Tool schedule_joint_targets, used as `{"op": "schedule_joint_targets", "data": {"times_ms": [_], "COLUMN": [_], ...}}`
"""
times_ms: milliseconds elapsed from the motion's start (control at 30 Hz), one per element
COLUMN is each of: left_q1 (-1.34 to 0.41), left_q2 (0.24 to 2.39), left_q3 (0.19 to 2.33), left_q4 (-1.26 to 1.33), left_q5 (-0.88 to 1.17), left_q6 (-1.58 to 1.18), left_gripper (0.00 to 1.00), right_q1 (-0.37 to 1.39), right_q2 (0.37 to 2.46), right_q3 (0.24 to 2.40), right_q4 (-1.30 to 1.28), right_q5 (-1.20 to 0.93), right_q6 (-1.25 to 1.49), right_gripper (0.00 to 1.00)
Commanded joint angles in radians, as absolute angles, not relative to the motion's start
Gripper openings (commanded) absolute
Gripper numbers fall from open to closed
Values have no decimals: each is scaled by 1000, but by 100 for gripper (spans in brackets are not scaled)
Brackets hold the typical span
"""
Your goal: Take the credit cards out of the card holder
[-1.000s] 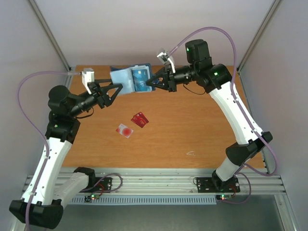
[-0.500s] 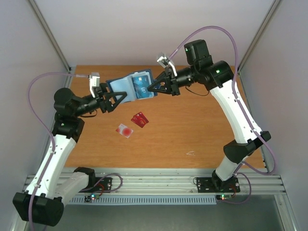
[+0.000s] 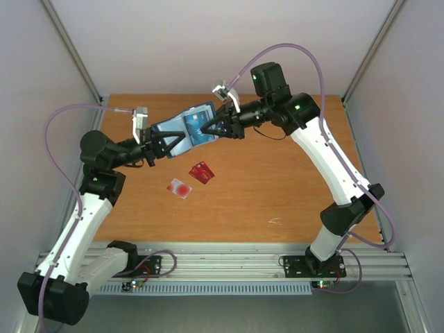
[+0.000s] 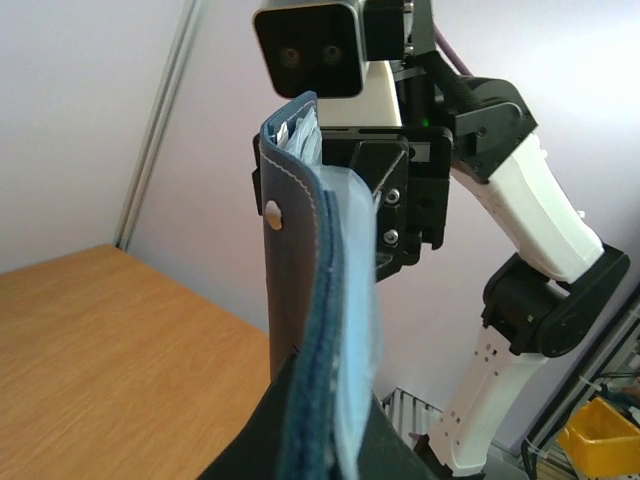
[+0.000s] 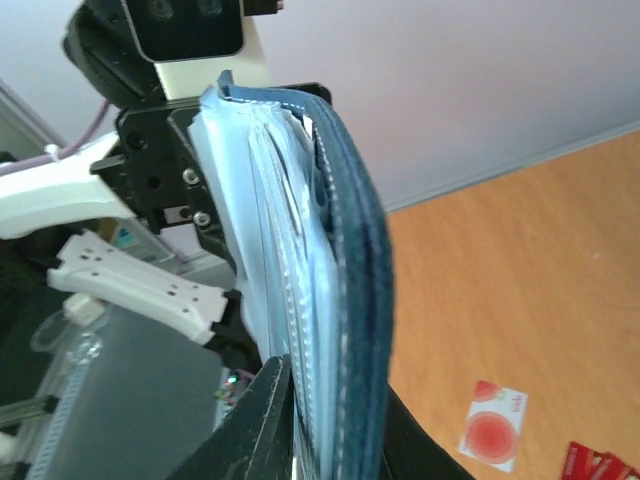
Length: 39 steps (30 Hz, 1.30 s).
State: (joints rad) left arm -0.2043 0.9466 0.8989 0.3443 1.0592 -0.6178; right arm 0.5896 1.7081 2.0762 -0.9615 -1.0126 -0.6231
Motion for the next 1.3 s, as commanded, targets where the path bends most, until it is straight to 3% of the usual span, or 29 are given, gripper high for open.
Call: {"op": "schedule_joint_targets", "data": {"times_ms": [0, 100, 333, 433, 533, 600, 667, 833, 967, 1067, 1133, 1267], "left_q1": [-225, -228, -230, -227, -207, -193, -185, -183, -181, -180, -179, -213], "left_q2": [936, 936, 937, 936, 928, 915, 898, 892, 883, 864, 857, 906], "left_q3": [891, 893, 887, 887, 879, 880, 890, 909, 921, 921, 916, 884], "left_q4": [474, 491, 500, 487, 441, 361, 194, -107, -158, -76, 18, 250], "left_q5": [1112, 1117, 1126, 1126, 1086, 999, 835, 399, 229, 276, 430, 838], "left_q6": [-615, -618, -626, -625, -618, -591, -505, -323, -209, -163, -168, -409], "left_gripper": [0, 0, 0, 0, 3, 22, 33, 40, 41, 40, 36, 34], "right_q1": [615, 629, 631, 628, 603, 582, 567, 564, 575, 617, 649, 699], "right_q2": [1707, 1724, 1718, 1710, 1676, 1658, 1645, 1630, 1645, 1683, 1718, 1765], "right_q3": [2033, 2035, 2008, 2022, 1999, 1985, 1976, 1951, 1977, 2030, 2091, 2159], "right_q4": [-805, -819, -774, -815, -821, -825, -851, -858, -918, -1029, -1083, -1092], "right_q5": [-817, -790, -1060, -1086, -1087, -1073, -1023, -760, -397, -115, 22, 21], "right_q6": [-518, -535, -529, -557, -562, -545, -535, -446, -348, -330, -333, -348], "right_gripper": [13, 17, 26, 4, 1, 1, 1, 1, 1, 1, 1, 1]}}
